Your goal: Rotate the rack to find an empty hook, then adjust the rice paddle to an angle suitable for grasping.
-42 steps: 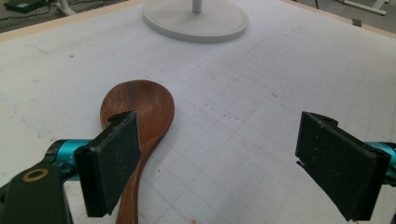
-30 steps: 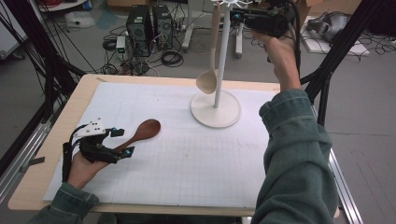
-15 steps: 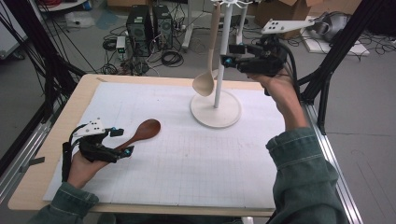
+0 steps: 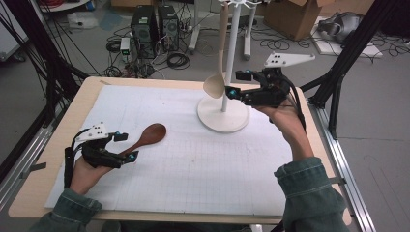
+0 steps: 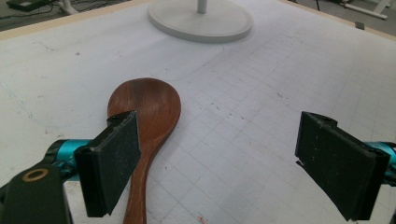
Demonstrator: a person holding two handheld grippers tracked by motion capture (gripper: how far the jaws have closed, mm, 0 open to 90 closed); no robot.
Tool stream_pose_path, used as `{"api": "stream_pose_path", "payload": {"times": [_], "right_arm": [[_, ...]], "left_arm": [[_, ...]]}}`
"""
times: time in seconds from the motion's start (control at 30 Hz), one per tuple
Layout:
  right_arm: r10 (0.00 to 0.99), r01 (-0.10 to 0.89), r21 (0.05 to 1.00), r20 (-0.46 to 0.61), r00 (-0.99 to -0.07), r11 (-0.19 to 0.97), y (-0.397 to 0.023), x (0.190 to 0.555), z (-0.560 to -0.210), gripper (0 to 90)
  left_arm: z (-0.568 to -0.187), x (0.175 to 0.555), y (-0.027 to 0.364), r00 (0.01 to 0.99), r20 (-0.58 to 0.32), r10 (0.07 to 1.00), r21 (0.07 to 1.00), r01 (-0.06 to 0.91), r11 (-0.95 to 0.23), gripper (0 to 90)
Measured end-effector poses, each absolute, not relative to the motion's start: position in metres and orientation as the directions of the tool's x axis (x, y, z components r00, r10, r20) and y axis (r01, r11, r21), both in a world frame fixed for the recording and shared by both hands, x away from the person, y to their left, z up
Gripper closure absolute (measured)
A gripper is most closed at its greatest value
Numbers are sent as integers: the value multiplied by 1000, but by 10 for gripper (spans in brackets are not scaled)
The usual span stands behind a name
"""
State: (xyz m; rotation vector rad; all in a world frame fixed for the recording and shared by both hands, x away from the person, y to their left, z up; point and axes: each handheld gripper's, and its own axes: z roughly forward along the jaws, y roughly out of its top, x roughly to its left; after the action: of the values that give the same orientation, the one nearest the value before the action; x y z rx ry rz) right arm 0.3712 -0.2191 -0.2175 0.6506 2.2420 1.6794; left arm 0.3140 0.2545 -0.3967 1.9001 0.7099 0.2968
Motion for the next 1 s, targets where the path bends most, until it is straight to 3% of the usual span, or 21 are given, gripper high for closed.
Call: {"api": "stream_pose_path", "payload": {"times": [0.27, 0.63, 1.0], "right_arm": [[506, 265, 942, 129, -853, 206, -225, 361, -256, 247], [525, 289, 934, 142, -840, 210, -220, 347, -282, 221], [521, 290, 933, 141, -842, 215, -223, 314, -310, 208]], "left_arm": [[-397, 314, 252, 800, -107, 591, 895, 336, -293, 148], [-397, 313, 252, 798, -99, 595, 894, 334, -300, 168], [-391, 311, 255, 788, -62, 612, 890, 322, -324, 262]]}}
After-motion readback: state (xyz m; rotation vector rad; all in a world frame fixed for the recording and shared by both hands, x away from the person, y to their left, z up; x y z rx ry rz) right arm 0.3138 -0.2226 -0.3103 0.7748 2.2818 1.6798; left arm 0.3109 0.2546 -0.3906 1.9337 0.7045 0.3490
